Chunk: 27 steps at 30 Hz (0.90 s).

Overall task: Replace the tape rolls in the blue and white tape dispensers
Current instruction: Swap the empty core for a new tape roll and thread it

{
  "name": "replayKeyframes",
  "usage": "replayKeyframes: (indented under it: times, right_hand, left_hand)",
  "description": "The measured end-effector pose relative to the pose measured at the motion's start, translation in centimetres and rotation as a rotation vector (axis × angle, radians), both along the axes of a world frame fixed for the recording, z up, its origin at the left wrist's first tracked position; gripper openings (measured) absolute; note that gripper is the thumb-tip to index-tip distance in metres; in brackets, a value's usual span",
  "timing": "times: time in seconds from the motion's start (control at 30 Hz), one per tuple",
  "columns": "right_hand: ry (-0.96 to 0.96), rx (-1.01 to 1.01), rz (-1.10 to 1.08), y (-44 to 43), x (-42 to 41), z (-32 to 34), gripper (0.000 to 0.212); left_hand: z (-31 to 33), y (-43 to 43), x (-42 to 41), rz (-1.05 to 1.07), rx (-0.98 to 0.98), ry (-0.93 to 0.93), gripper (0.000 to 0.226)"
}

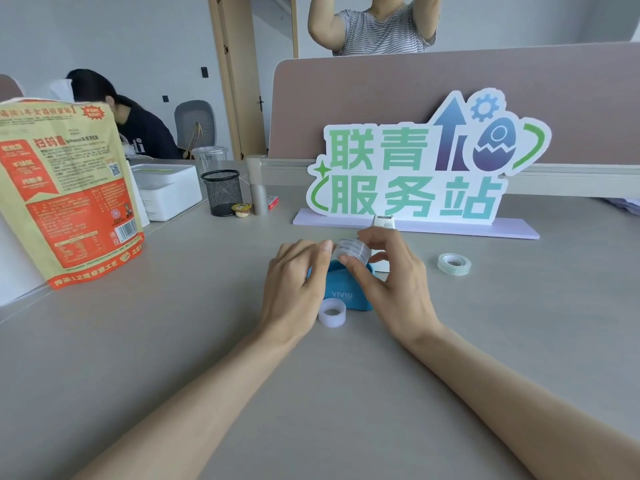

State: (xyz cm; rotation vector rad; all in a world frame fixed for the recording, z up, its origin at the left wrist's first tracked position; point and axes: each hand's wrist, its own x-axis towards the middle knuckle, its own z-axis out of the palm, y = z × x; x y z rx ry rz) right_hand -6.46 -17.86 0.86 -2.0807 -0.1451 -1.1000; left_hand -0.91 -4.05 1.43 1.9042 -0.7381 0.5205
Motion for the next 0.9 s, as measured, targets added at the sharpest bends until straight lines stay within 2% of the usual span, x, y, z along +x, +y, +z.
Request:
replayKeyframes:
  times: [0.1, 0.23, 0.3, 0.57, 0.77, 0.9]
  right_hand:
    - [0.008, -0.014, 0.004, 0.04, 0.0, -0.09, 0.029]
    - [-0.008, -0.07, 0.005, 0.06, 0.19, -0.25, 0.03]
    - [-0.013, -0.08, 0.009, 0.04, 0.22, -0.28, 0.031]
    - [0.007, -0.131, -0.004, -0.2, 0.32, -0.47, 0.034]
    - [0.004, -0.158, -0.017, -0.24, 0.39, -0.56, 0.037]
    - [-0.012, -0.162, -0.026, -0.28, 0.44, -0.52, 0.039]
  left_hand:
    - [-0.16, -0.14, 0.41, 0.001, -0.021, 0.005, 0.055]
    - [-0.33, 0.05, 0.5, -0.03, -0.141, 0.126, 0.022]
    - [-0.26, 0.02, 0.25, -0.058, -0.133, 0.129, 0.016]
    - [-0.25, 0.13, 0.01, -0.073, -0.119, 0.11, 0.006]
    - [-0.55, 0.06, 0.35, -0.036, -0.089, 0.01, 0.009]
    - [-0.64, 0.09, 0.58, -0.011, -0.113, 0.036, 0.01]
